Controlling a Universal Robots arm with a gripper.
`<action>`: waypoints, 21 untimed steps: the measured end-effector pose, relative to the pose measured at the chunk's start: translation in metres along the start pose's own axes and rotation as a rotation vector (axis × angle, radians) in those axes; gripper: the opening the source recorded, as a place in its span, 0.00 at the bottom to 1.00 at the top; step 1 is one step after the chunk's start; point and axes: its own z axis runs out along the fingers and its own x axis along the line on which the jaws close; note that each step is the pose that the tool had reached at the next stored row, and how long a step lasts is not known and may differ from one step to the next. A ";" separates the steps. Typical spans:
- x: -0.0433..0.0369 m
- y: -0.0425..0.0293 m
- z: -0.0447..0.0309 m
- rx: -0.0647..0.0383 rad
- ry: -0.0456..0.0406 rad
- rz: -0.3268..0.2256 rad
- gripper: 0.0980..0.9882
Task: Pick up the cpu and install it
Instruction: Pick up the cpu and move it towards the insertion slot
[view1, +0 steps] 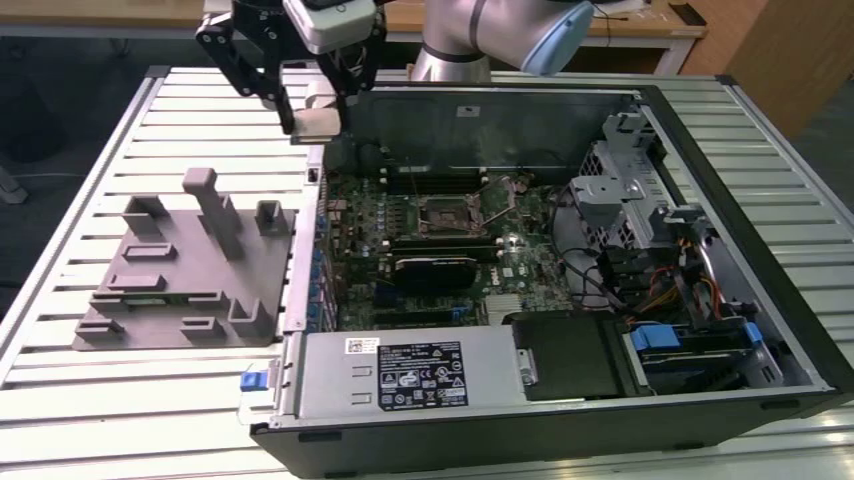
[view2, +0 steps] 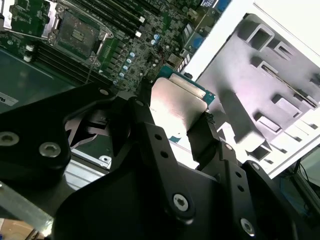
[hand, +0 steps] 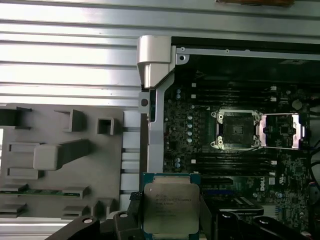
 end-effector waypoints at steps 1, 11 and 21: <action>-0.0014 0.0000 0.0001 0.000 0.0000 0.000 0.50; -0.0158 -0.0001 0.0008 0.000 0.0000 0.000 0.50; -0.0303 -0.0002 0.0015 0.000 0.0000 0.000 0.50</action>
